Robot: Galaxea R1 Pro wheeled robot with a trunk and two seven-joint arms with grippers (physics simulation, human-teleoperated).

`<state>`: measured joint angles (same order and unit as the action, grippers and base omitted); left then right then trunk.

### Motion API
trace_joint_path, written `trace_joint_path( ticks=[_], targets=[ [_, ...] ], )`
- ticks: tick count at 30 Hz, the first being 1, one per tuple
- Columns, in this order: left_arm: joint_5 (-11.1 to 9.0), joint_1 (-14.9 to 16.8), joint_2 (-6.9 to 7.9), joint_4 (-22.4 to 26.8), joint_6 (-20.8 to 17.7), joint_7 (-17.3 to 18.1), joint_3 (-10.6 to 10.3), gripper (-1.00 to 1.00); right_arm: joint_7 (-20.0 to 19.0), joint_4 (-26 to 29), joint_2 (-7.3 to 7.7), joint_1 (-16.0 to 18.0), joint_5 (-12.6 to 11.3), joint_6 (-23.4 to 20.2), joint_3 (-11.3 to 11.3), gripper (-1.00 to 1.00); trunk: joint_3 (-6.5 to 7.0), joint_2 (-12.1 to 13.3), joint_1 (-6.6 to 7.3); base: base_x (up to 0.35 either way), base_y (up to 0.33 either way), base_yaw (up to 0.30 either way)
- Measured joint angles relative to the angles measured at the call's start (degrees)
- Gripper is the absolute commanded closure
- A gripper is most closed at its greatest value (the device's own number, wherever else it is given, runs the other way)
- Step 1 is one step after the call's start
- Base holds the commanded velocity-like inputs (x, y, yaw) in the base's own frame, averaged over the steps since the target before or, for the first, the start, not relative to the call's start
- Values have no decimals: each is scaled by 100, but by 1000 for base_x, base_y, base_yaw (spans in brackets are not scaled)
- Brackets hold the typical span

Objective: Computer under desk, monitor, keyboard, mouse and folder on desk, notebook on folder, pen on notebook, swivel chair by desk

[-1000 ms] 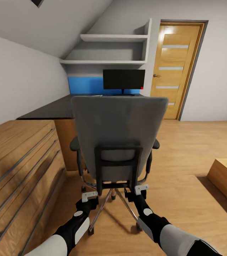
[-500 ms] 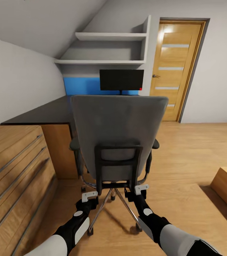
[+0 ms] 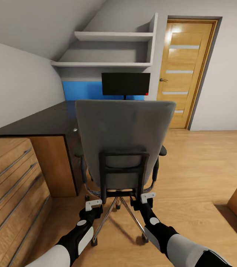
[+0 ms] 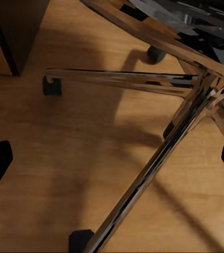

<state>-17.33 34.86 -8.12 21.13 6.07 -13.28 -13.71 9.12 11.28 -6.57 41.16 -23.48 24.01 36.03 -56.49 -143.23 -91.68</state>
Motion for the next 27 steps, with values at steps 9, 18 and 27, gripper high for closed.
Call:
trace_joint_path(
  ticks=[9, 18, 27],
  targets=[
    [0, -1, 0, -2, 2, 0, 1, -100, 9, -6, -2, 0, 8, 0, 3, -100, 0, 0, 0, 321, 0, 0],
    [1, 1, 0, -5, 2, 0, 3, -100, 10, -7, 0, 1, 13, -1, 12, -100, 0, 0, 0, 321, -13, 0],
    [6, 0, 9, -3, 1, 10, 4, -100, 10, -16, 5, 1, 19, -2, 23, -100, 0, 0, 0, 321, -76, 0]
  ],
)
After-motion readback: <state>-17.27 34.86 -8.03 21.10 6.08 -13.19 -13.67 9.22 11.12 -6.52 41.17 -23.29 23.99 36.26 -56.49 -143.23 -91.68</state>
